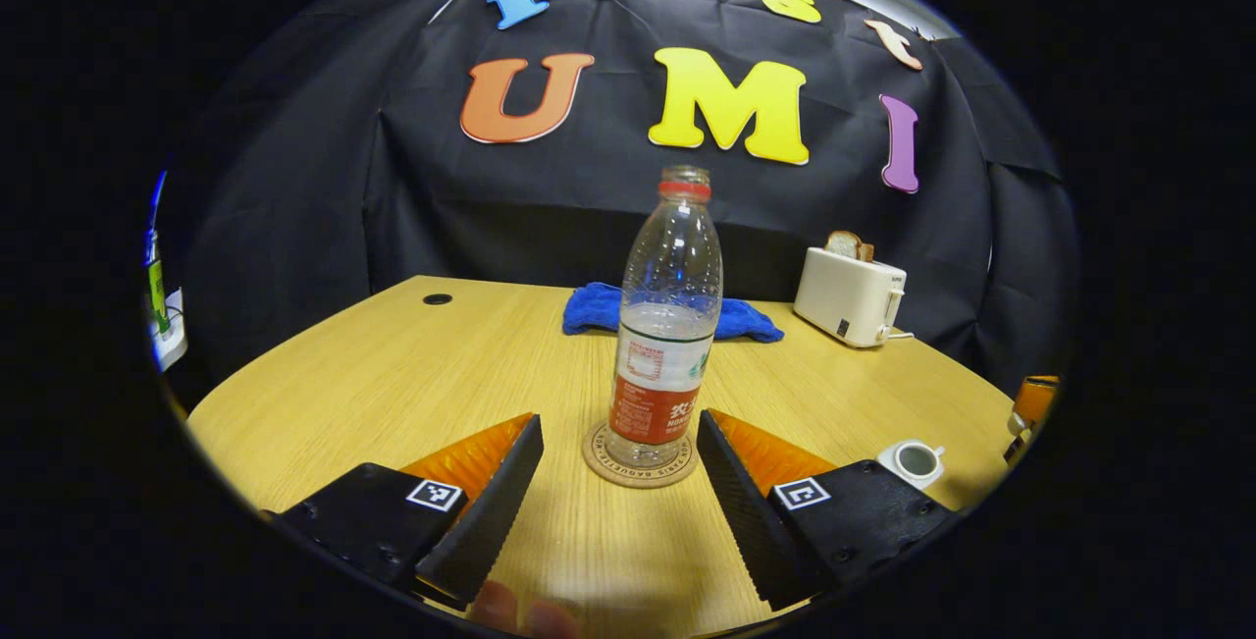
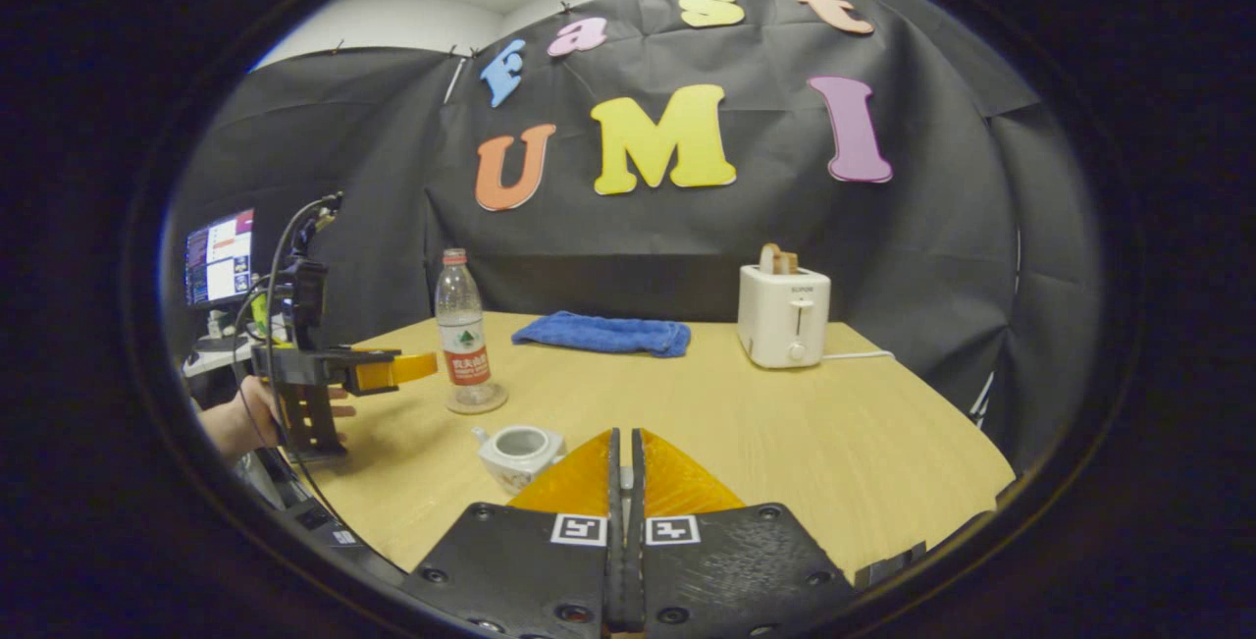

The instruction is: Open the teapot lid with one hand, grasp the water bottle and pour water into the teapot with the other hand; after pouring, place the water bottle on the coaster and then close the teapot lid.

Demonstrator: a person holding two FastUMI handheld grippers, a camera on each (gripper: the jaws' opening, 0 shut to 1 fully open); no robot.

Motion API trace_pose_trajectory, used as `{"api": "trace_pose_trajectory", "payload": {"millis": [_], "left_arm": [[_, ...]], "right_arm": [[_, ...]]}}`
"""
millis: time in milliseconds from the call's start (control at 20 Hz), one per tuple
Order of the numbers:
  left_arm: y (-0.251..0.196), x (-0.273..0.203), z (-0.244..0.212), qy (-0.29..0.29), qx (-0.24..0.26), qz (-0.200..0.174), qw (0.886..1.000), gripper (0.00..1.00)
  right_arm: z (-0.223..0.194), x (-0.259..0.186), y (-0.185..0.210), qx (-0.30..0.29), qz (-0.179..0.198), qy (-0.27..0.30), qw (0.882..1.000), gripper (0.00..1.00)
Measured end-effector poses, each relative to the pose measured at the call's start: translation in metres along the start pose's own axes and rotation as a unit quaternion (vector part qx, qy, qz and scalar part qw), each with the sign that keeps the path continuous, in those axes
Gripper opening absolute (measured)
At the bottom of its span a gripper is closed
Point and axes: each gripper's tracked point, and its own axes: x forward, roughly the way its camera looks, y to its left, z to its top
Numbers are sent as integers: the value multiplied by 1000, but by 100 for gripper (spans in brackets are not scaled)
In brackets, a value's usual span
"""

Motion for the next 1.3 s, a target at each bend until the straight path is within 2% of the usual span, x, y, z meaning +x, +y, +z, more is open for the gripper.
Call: {"api": "trace_pose_trajectory", "payload": {"millis": [400,650,1300], "left_arm": [[57,-100,26,-83,12,83,993,99],[77,-136,24,-98,27,124,987,99],[70,-150,31,-114,34,126,985,99]], "right_arm": [[18,52,59,-12,68,-35,997,0],[3,76,74,-29,85,-29,996,0],[-20,93,77,-34,90,-18,995,0]]}}
